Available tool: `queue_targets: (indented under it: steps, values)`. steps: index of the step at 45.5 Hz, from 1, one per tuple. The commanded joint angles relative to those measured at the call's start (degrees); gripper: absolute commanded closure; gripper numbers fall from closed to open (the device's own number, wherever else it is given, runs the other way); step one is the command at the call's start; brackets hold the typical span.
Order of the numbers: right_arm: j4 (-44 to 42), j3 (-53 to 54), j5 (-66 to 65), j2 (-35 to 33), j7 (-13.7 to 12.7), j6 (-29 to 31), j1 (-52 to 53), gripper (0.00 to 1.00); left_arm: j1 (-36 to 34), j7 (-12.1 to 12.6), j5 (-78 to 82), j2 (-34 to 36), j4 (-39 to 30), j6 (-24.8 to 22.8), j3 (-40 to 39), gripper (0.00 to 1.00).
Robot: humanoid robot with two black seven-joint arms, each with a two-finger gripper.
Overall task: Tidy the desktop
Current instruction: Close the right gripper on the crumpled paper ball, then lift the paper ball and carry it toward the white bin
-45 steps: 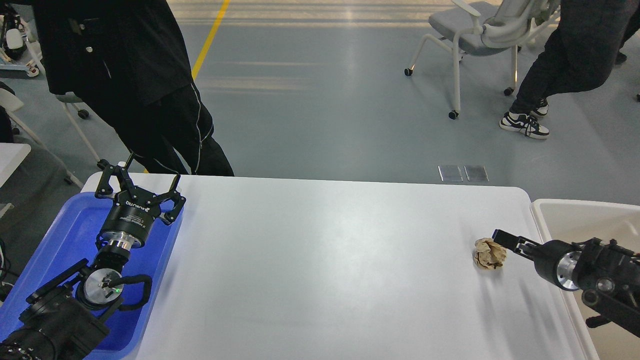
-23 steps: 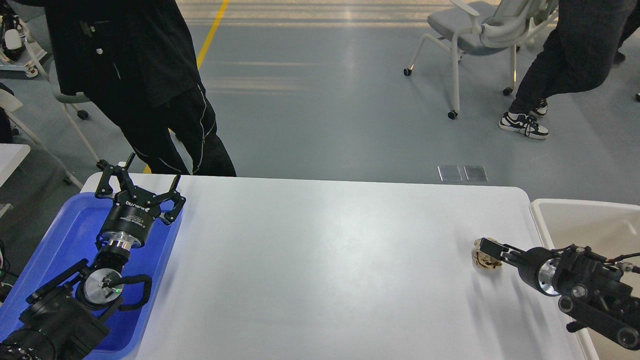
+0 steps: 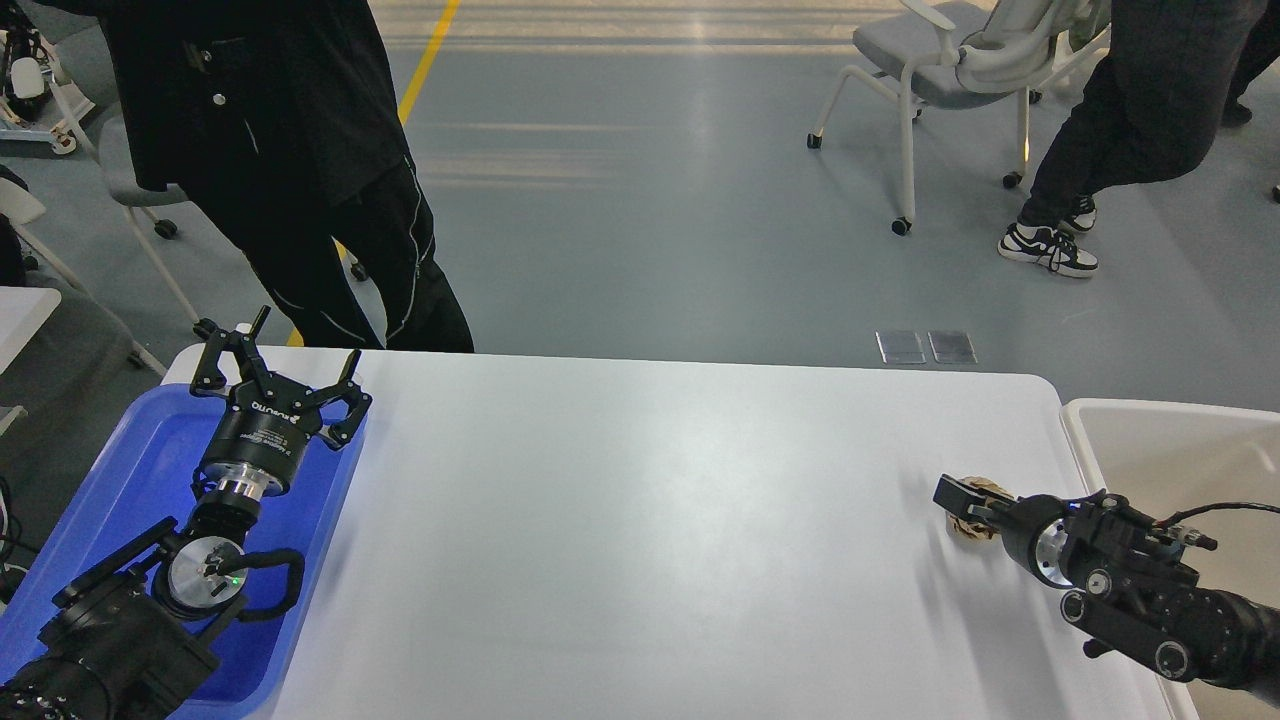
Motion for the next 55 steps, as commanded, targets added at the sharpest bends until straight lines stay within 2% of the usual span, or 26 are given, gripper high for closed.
queue_targets:
  steps: [1,26,31,34,35,40,41,47,55]
  values:
    - [-3.00,-0.68,0.10,3.02,0.03,-0.57,0.09,0.01,0.00,0.00,0.00,0.00,-0.01,0.00,0.06,0.00]
    - [-11.70,-0.86,0.02,8.38,0.03,-1.27,0.09,0.00,0.00,0.00,0.00,0.00,-0.01,0.00,0.06,0.00]
    - [-13.29,-2.26,0.10,8.83,0.03,-1.27,0.09,0.03,0.00,0.00,0.00,0.00,0.08,0.00,0.06,0.00]
    - [-13.55,-4.28,0.10,9.26,0.03,-1.27,0.18,0.18,0.00,0.00,0.00,0.00,-0.01,0.00,-0.03,0.00]
    - [-13.64,-4.81,0.10,9.35,0.03,-1.27,0.18,0.26,0.00,0.00,0.00,0.00,-0.01,0.00,-0.03,0.00]
    - [-13.64,-5.34,1.07,9.35,0.03,-0.75,0.18,0.93,0.00,0.00,0.00,0.00,-0.01,0.00,-0.03,0.00]
    - [-13.64,-5.43,1.94,9.35,0.03,-0.66,0.18,1.00,0.00,0.00,0.09,0.00,-0.01,0.00,-0.03,0.00]
    - [-13.20,-5.96,9.06,9.27,0.11,-0.48,0.44,1.00,0.00,0.00,0.00,0.00,-0.01,0.00,0.06,0.00]
    - [-12.94,-6.92,10.83,9.27,2.22,-0.48,2.11,1.00,0.00,0.00,0.00,0.00,-0.01,0.00,-0.03,0.00]
